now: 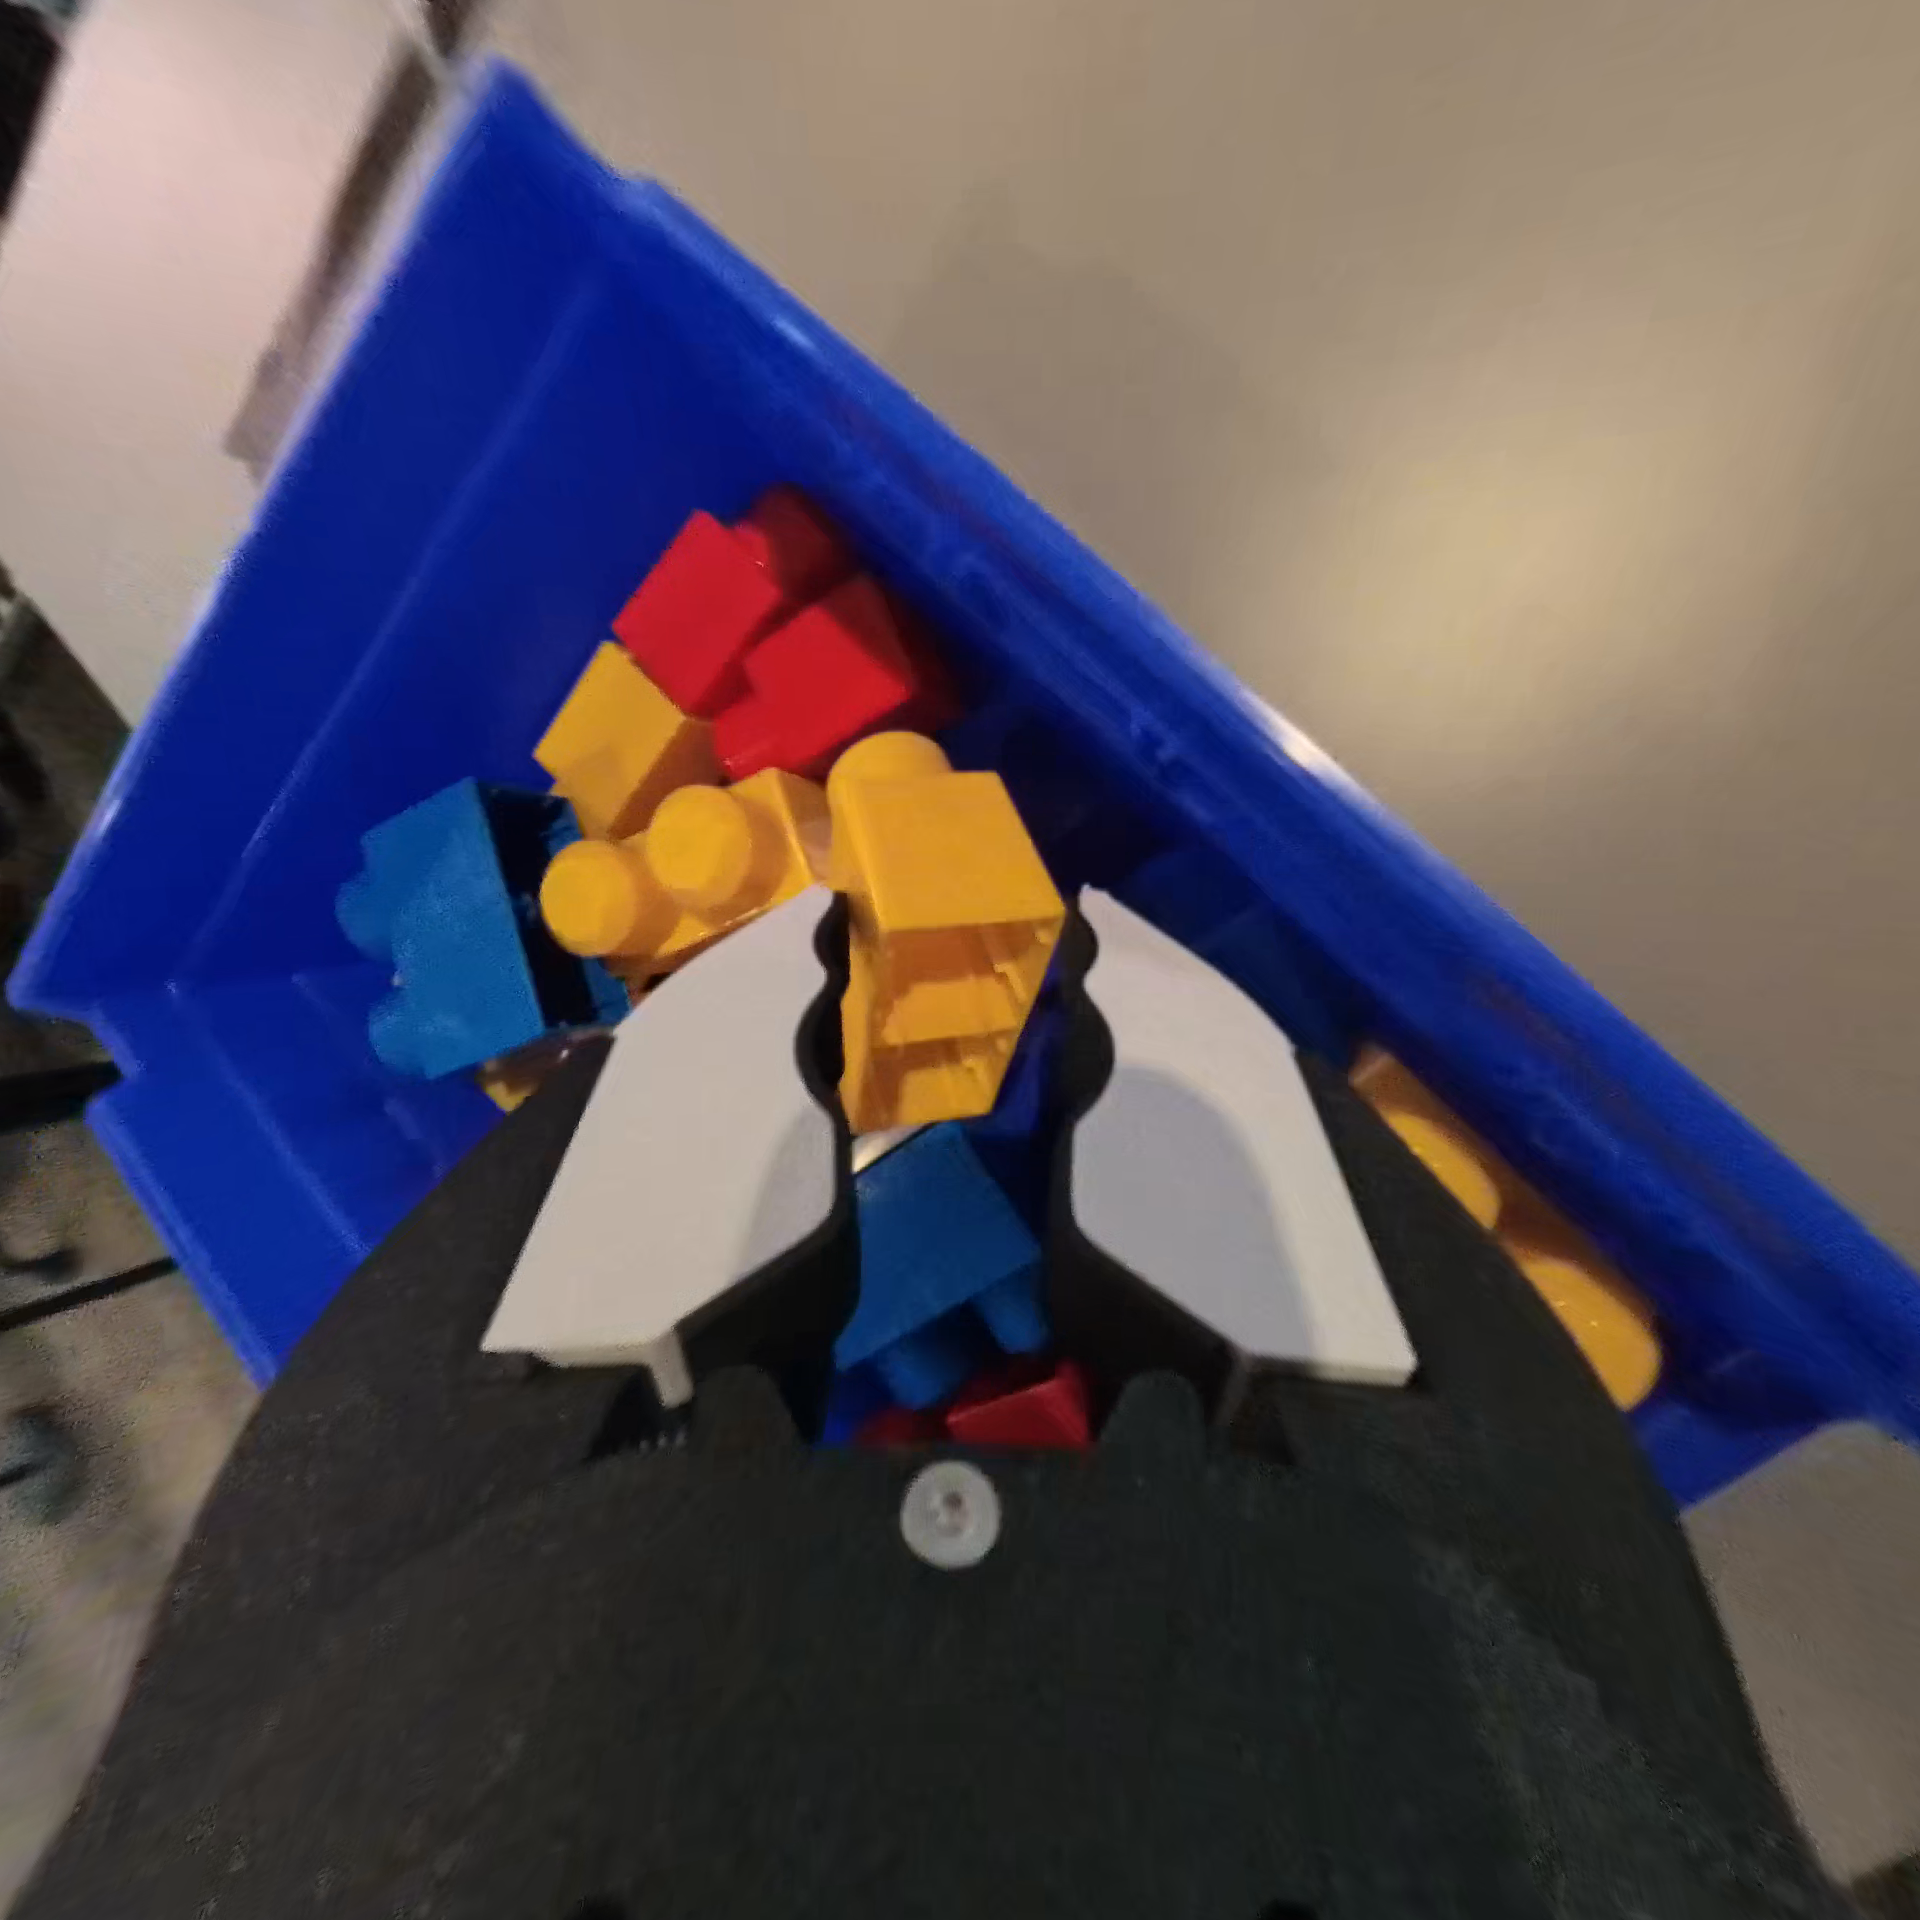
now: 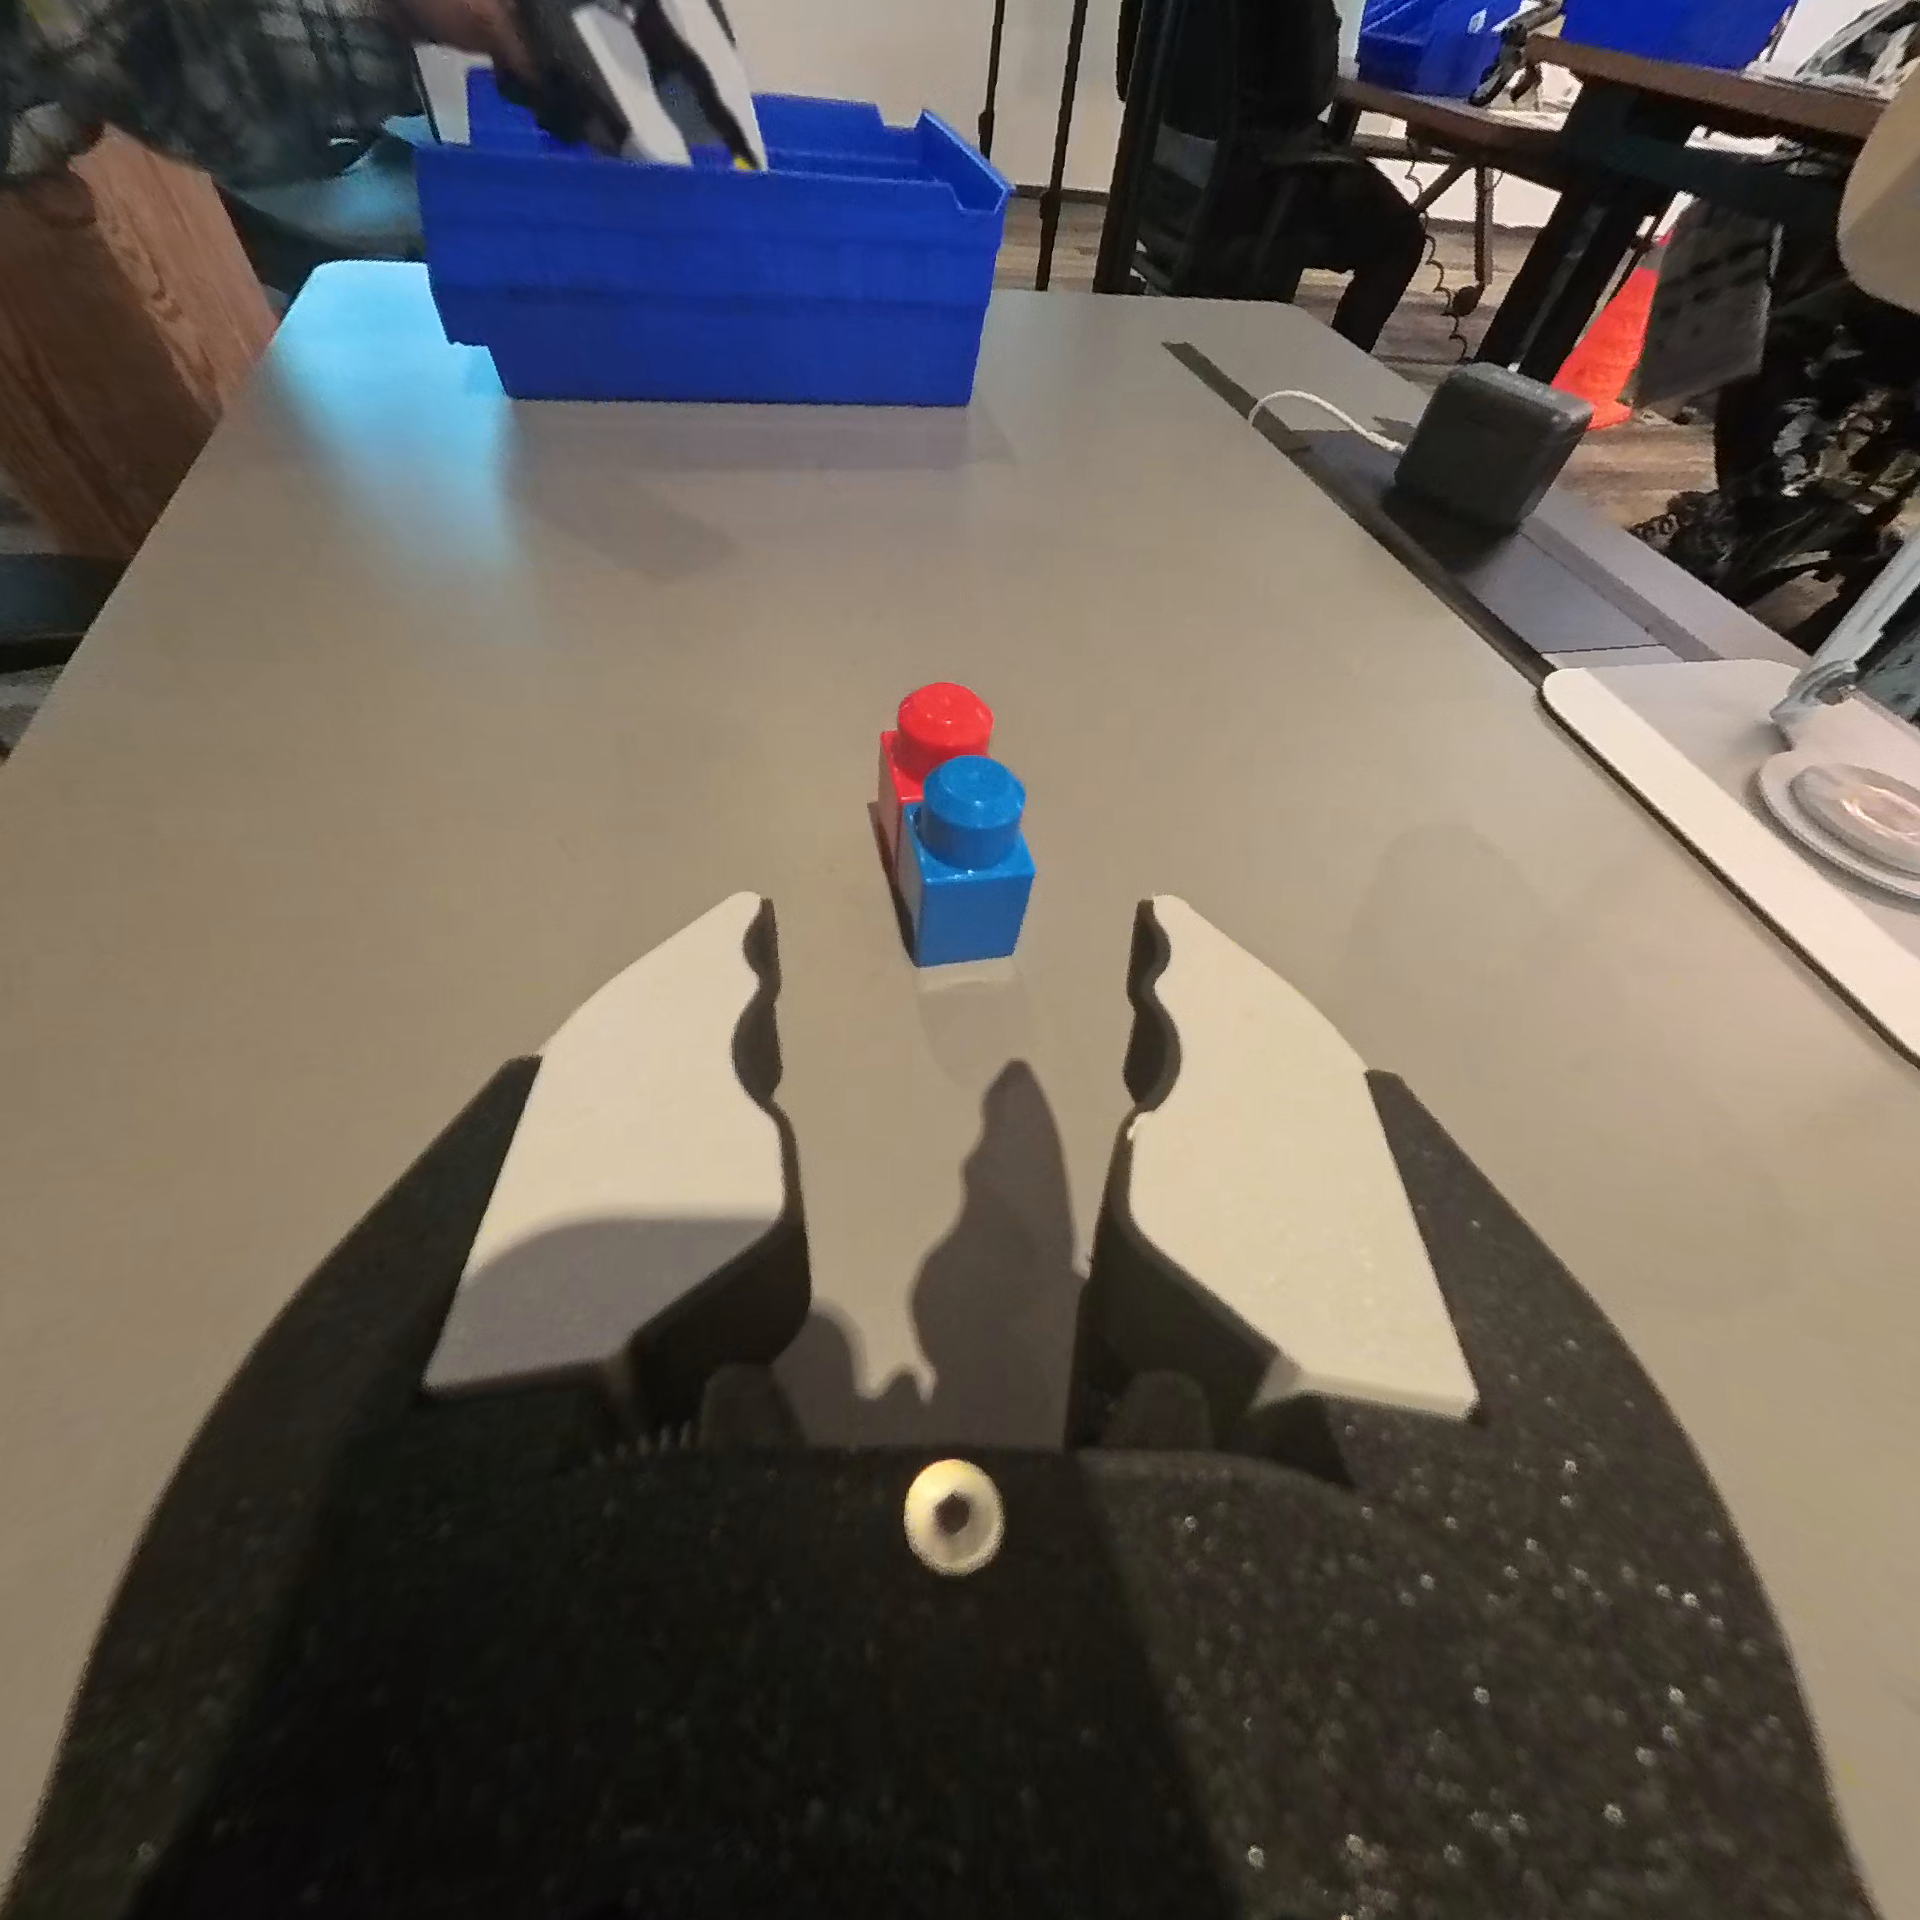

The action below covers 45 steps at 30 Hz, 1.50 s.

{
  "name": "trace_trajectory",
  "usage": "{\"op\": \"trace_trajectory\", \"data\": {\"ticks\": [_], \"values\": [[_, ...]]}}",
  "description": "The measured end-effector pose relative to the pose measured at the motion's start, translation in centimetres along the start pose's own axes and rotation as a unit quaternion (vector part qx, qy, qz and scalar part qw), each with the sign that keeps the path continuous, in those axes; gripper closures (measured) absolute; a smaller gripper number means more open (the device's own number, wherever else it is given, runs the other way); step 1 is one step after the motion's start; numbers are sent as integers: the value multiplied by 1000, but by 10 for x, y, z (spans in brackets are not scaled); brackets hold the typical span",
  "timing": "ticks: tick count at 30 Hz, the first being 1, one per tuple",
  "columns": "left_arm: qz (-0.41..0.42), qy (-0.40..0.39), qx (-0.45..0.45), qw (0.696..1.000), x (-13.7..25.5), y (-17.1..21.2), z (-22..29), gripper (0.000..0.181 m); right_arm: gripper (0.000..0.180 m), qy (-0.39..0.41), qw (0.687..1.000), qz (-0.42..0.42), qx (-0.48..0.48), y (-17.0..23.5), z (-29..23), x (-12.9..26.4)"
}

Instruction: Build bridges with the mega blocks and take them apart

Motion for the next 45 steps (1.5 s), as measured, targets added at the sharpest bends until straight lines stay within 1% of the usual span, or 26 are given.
{"op": "trace_trajectory", "data": {"ticks": [2,4,6,10,16,22,24,31,38,45], "values": [[47,10,89,995,10,4,-9,141,116,-2,1000,1,-2,0,0,0],[76,20,162,984,16,14,-14,142,116,-3,1000,-1,-1,0,0,-1],[64,11,201,977,18,29,-18,142,116,-4,1000,-2,1,-1,-1,-1],[20,-8,240,971,30,53,-21,142,116,-5,1000,0,0,-1,-1,-1],[-59,-2,260,964,51,72,-21,143,115,-6,1000,1,1,-3,-2,-2],[-153,20,276,949,56,80,-11,145,115,-6,1000,6,7,-6,-4,-1],[-170,19,284,943,55,83,-10,145,115,-5,1000,8,8,-7,-4,0],[-202,6,294,934,57,83,-9,145,114,-5,1000,9,9,-7,-5,3],[-242,-25,277,930,64,83,-10,134,113,-4,1000,11,11,-8,-5,5],[-223,-26,268,937,69,75,-12,131,113,-5,1000,12,11,-8,-5,5]]}}
Point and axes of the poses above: each gripper's, where its closed fingertips meet, x back along the fingers, y out of its underside, z = x × y across the jaws, the point moved 8 cm from there along x, back along the fingers, and after that the axes turned 15 degrees about -y, right-handed, at the moved point
